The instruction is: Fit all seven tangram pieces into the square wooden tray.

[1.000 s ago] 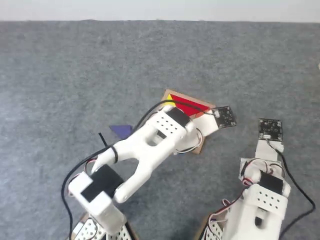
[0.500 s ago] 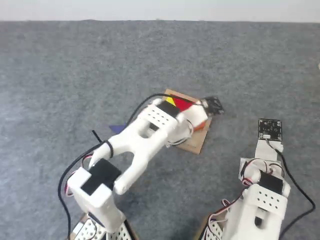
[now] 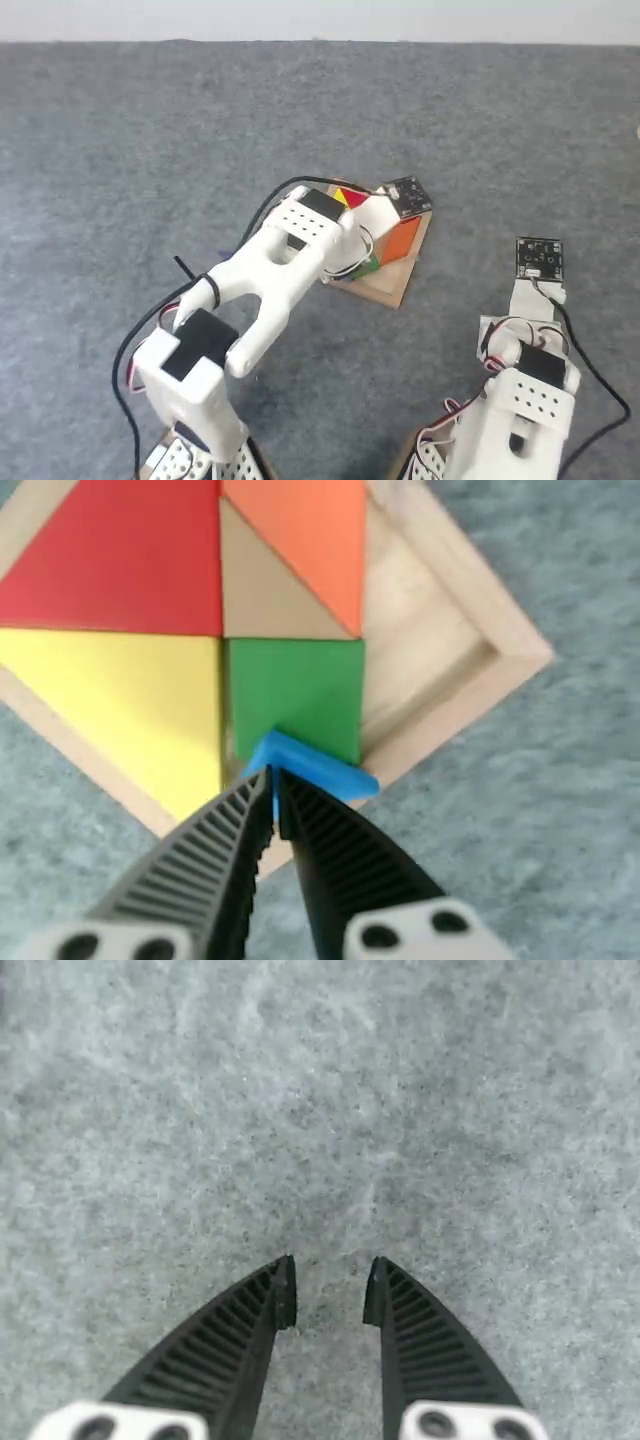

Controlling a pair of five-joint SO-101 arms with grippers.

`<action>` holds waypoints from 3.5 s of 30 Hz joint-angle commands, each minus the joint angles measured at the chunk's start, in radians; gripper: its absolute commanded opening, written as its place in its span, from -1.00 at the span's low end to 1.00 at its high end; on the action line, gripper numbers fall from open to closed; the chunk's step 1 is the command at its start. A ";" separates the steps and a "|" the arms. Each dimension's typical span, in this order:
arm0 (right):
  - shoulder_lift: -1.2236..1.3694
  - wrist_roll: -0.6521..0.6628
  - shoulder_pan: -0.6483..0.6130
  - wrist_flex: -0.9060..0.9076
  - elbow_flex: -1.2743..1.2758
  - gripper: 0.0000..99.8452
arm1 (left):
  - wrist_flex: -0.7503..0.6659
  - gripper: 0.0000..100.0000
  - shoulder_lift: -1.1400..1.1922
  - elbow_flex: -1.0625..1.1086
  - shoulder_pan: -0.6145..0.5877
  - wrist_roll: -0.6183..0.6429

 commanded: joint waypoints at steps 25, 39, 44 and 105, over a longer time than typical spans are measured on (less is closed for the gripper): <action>-0.019 0.008 -0.048 -0.016 -0.054 -0.73 | 0.017 -0.97 -0.011 -0.033 -0.089 -0.009; -0.019 0.008 -0.070 -0.016 -0.052 -0.73 | -0.006 -0.97 -0.181 0.044 -0.037 0.020; -0.019 0.008 -0.070 -0.016 -0.052 -0.73 | -0.069 -0.97 -0.098 0.070 -0.006 0.021; 1.230 -0.032 -1.231 -0.131 -1.201 -0.46 | -0.097 -0.45 -0.387 0.096 -1.320 0.638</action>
